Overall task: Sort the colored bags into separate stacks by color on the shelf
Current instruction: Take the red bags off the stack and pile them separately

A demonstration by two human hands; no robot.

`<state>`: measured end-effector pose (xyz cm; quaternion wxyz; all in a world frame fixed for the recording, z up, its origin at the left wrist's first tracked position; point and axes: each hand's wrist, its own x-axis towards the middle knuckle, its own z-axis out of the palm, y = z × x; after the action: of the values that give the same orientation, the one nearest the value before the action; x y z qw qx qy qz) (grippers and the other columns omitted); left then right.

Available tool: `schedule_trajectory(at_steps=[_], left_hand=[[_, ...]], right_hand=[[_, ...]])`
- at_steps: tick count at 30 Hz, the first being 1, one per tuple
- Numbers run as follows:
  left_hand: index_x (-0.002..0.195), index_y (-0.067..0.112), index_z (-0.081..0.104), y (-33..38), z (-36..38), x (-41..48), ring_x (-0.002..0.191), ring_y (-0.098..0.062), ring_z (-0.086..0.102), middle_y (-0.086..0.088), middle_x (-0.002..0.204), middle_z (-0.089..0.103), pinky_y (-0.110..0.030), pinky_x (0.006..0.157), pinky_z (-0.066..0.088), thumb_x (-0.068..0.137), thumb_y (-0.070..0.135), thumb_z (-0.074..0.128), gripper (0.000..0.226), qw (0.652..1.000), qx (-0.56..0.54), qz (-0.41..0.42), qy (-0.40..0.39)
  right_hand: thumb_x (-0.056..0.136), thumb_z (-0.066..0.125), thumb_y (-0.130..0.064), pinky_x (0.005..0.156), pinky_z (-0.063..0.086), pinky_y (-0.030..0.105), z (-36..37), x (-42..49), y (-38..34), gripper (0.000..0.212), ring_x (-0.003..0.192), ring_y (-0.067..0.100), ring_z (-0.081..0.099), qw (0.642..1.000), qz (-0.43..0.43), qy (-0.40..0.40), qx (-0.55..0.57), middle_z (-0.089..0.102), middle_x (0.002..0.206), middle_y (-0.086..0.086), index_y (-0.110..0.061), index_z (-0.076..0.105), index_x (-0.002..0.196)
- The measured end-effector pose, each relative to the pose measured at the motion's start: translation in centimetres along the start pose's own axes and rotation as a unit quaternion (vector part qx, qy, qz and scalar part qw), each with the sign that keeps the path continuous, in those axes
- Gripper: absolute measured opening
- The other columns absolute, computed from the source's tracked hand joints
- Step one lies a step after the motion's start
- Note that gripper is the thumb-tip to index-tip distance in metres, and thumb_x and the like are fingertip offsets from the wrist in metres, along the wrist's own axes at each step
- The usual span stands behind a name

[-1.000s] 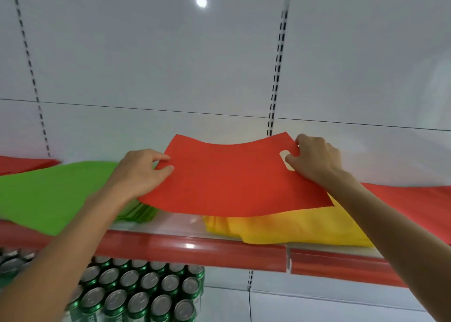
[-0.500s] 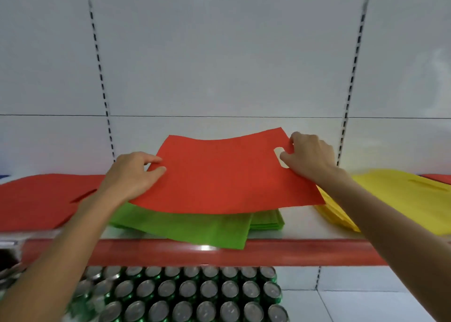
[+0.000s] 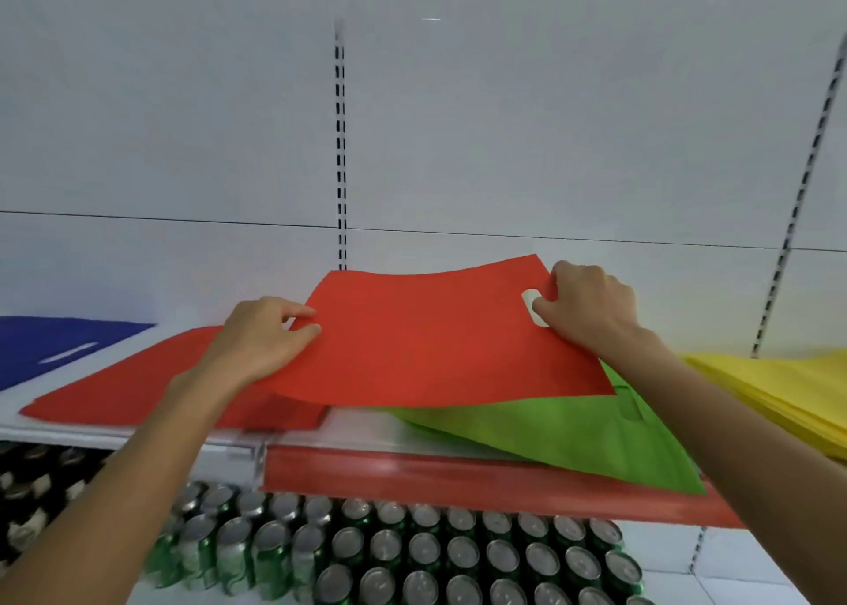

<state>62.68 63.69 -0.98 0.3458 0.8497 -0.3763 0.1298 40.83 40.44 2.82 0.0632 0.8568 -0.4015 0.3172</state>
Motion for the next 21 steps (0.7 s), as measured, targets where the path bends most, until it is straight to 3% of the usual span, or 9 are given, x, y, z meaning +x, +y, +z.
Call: schedule_trajectory(at_steps=[6,12,21], left_hand=[[0.115,0.017,0.067,-5.8,-3.9,1.2,0.117,-0.022,0.053,-0.005,0.125,0.061,-0.030,0.099,0.036,0.087,0.026,0.061,0.030,1.000,0.017,-0.005,0.010],[0.117,0.013,0.065,-12.3,-7.0,2.7,0.121,-0.022,0.050,-0.005,0.128,0.059,-0.030,0.102,0.034,0.087,0.023,0.062,0.032,1.000,0.003,0.005,0.009],[0.122,0.016,0.061,-22.5,-10.1,4.2,0.120,-0.019,0.051,-0.004,0.130,0.057,-0.029,0.100,0.037,0.089,0.027,0.059,0.035,0.998,0.006,-0.024,-0.065]], right_hand=[[0.091,0.049,-0.039,0.070,0.036,0.031,0.8,-0.2,-7.0,0.035,0.097,0.032,0.057,0.999,-0.029,-0.005,-0.012,0.059,0.107,0.011,-0.010,0.053,0.108],[0.089,0.051,-0.038,0.071,0.036,0.031,2.7,-1.0,-14.7,0.033,0.098,0.032,0.058,1.000,-0.008,-0.022,0.013,0.061,0.107,0.010,-0.011,0.057,0.109],[0.092,0.048,-0.038,0.071,0.037,0.032,7.0,-2.9,-24.1,0.032,0.098,0.032,0.058,0.999,0.006,-0.050,0.016,0.061,0.107,0.010,-0.010,0.054,0.104]])
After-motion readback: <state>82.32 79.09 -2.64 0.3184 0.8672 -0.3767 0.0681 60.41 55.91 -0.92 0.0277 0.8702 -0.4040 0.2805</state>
